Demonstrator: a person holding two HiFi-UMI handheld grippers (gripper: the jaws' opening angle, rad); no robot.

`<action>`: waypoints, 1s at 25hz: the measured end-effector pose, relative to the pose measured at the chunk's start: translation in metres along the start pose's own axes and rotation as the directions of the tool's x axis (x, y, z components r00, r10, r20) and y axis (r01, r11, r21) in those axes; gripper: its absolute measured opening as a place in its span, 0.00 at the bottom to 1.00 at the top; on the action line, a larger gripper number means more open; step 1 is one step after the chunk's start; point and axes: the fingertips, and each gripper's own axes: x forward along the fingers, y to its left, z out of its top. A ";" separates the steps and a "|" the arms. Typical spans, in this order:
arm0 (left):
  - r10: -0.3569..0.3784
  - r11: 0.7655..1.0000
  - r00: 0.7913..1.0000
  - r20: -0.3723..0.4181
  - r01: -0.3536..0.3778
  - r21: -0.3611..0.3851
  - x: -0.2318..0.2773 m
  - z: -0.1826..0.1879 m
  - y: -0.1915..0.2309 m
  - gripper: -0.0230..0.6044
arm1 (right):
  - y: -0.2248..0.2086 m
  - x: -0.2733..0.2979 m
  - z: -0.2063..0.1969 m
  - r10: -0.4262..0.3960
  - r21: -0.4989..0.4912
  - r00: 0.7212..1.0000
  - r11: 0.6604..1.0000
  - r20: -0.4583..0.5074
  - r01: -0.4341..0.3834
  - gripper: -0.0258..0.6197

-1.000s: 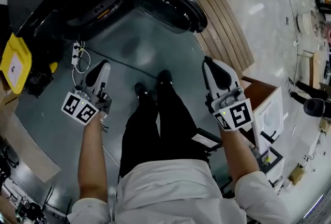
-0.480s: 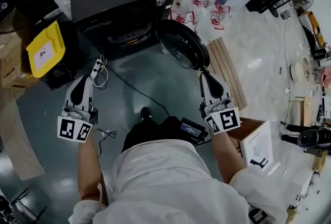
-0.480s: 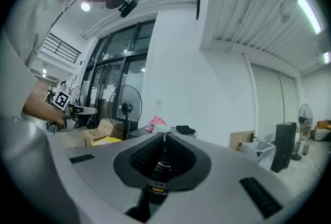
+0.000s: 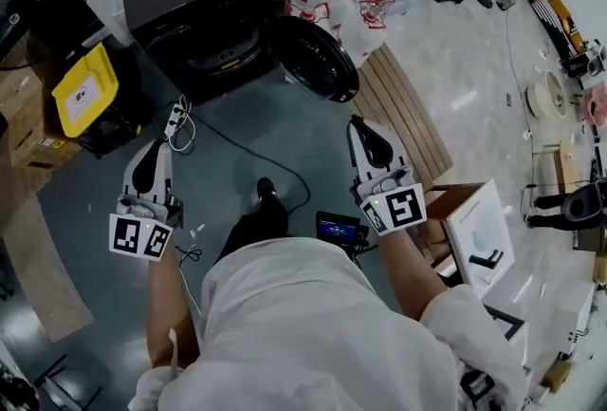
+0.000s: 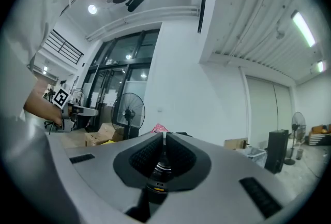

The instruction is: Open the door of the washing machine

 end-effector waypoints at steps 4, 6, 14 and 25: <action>-0.059 0.998 0.998 -0.032 0.058 -0.019 -0.026 -0.011 -0.051 0.07 | 0.013 -0.068 0.003 -0.070 0.057 0.998 0.996 0.008 0.069 0.10; -0.075 0.997 0.996 -0.037 0.074 -0.019 -0.042 -0.011 -0.075 0.07 | 0.022 -0.101 -0.001 -0.092 0.081 0.996 0.992 -0.003 0.092 0.10; -0.130 0.990 0.987 -0.093 0.133 0.037 -0.090 -0.009 -0.121 0.07 | 0.057 -0.171 -0.011 -0.145 0.127 0.989 0.981 -0.013 0.146 0.10; -0.165 0.986 0.980 -0.110 0.168 0.012 -0.120 -0.022 -0.075 0.07 | 0.129 -0.149 0.008 -0.193 0.091 0.981 0.977 -0.031 0.195 0.10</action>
